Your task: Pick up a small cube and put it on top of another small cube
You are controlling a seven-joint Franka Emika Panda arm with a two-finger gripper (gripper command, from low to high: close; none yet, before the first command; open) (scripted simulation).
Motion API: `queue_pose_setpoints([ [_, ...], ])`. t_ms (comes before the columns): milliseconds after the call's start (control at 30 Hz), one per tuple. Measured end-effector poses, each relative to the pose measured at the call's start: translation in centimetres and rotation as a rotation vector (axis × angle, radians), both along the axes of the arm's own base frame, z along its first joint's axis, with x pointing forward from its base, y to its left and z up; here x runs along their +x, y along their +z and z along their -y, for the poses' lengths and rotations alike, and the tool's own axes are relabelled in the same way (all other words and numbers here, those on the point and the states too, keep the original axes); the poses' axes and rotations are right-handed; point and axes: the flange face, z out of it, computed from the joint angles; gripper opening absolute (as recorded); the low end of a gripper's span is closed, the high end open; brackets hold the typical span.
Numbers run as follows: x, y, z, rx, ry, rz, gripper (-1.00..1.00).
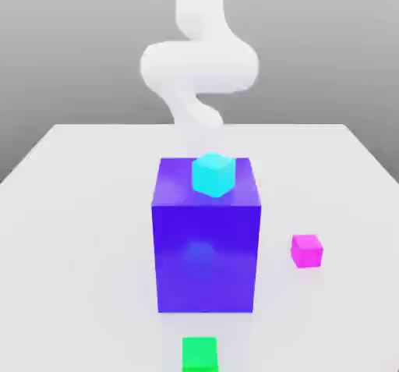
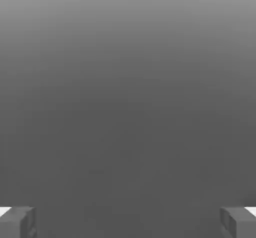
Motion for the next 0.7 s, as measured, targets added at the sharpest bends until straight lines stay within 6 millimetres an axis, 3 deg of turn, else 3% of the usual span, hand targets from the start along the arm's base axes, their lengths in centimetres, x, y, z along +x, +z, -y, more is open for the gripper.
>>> queue_pose_setpoints([
  [133,2.9,-9.9,-5.6,-0.125,0.265,-0.127,0.00],
  [300,2.2,-22.4,-12.3,-0.275,0.612,-0.265,0.00],
  [433,-1.8,-32.5,-16.7,-0.398,0.920,-0.371,0.00],
  [567,-8.6,-42.1,-19.1,-0.525,1.261,-0.476,0.00],
  [633,-11.9,-45.6,-19.1,-0.575,1.404,-0.518,0.00],
  [700,-13.0,-47.7,-19.1,-0.591,1.450,-0.532,0.00],
])
